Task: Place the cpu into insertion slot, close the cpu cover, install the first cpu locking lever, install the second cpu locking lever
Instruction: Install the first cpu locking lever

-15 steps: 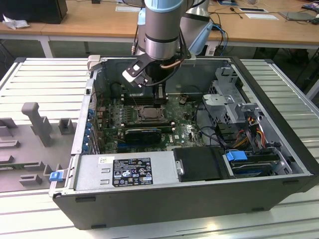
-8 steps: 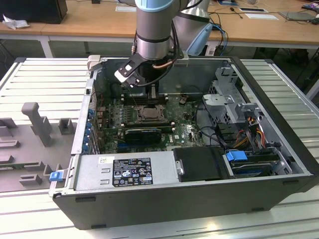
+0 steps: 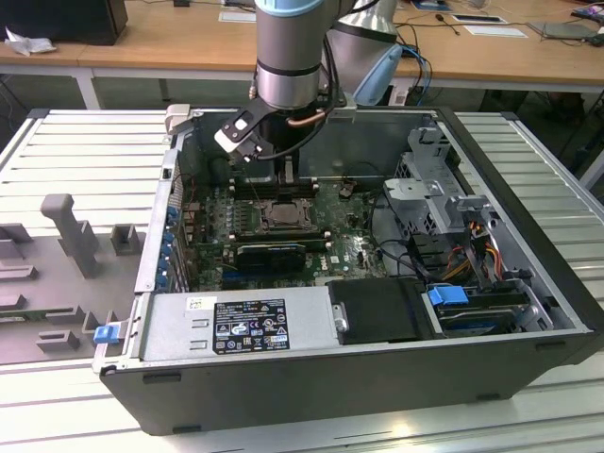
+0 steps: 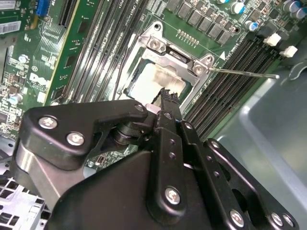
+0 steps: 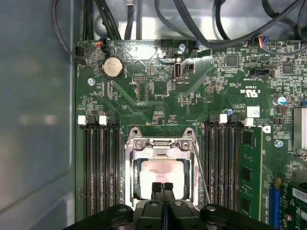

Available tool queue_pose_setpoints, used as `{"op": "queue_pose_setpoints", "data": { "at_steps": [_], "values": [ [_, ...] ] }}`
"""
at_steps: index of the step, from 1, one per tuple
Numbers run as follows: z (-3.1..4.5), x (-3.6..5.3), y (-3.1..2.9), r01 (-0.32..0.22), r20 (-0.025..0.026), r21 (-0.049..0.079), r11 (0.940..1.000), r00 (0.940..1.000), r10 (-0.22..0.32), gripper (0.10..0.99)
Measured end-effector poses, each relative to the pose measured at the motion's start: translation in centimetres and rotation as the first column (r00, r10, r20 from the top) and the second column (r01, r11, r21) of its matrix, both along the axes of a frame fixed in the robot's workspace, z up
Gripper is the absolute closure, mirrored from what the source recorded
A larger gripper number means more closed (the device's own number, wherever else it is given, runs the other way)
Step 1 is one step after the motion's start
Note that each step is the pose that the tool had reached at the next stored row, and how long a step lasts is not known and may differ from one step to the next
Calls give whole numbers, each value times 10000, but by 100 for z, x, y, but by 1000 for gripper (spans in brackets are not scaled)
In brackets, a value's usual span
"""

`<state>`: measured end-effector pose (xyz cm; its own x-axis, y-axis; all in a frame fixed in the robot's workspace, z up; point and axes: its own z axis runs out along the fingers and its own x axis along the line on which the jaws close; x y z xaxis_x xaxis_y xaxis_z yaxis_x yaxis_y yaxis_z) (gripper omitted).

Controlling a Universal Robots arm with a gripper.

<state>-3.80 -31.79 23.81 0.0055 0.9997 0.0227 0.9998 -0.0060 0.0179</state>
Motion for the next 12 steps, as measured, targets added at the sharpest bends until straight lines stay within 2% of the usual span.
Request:
{"op": "queue_pose_setpoints", "data": {
  "at_steps": [9, 11, 12],
  "values": [
    [217, 0, 0, -11, 0, 0, 10000, 10000, 11, 980],
    [312, 0, 0, -27, 0, 0, 10000, 10000, 27, 980],
    [392, 0, 0, -50, -1, -1, 10000, 10000, 50, 980]
  ]
}}
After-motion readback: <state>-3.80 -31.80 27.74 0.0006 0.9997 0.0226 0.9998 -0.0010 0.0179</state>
